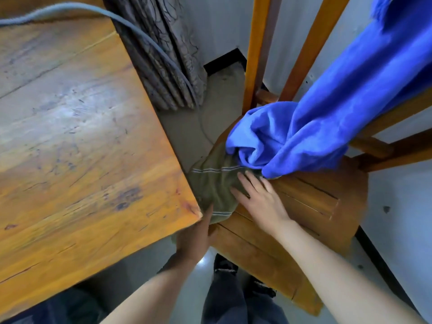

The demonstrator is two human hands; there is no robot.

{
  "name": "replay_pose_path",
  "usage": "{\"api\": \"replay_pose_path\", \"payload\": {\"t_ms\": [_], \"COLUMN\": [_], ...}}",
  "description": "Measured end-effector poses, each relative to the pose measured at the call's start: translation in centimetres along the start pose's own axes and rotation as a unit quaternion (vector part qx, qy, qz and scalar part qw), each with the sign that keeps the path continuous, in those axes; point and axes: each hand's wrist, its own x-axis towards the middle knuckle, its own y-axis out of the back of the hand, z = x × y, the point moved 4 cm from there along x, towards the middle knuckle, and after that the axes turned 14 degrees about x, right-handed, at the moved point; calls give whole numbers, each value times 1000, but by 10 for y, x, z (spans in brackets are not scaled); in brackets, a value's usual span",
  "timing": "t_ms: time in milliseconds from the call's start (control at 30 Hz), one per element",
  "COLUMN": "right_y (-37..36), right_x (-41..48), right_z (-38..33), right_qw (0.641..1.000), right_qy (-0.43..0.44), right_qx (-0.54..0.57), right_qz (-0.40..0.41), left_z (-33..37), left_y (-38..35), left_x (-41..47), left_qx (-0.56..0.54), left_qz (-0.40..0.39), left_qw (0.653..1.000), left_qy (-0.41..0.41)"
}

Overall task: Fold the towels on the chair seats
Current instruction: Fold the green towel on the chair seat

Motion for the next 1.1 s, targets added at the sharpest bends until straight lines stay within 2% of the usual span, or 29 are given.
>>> {"api": "replay_pose_path", "payload": {"t_ms": [67,200,233,433,467,567,733,833,1033,1100], "right_y": [-1,-8,-11,-24,-23,-26,-21,-4,58,82], "right_x": [5,-3,-9,-61,-70,-94,-129,-142,-154,-156], "right_z": [2,10,11,8,6,-2,-7,-8,-15,-17], "right_qw": [1000,999,999,993,993,993,992,986,961,949], "right_qy": [3,-21,-25,-63,-67,-82,-113,-125,-135,-149], "right_qx": [1,19,23,60,61,70,55,80,150,171], "right_qz": [18,29,39,80,70,38,26,81,191,217], "left_z": [-1,0,1,6,9,13,24,29,30,31], "left_y": [-2,-4,-4,-17,-21,-32,-21,0,73,95], "left_x": [4,2,-2,-23,-27,-47,-80,-89,-108,-111], "left_qx": [29,-37,-55,-100,-104,-105,-193,-240,-298,-298], "left_qz": [28,129,131,37,-4,-53,4,-14,125,147], "left_qw": [999,990,988,992,992,991,980,970,946,943], "left_qy": [-1,-43,-57,-69,-69,-67,-56,-29,-18,-32]}}
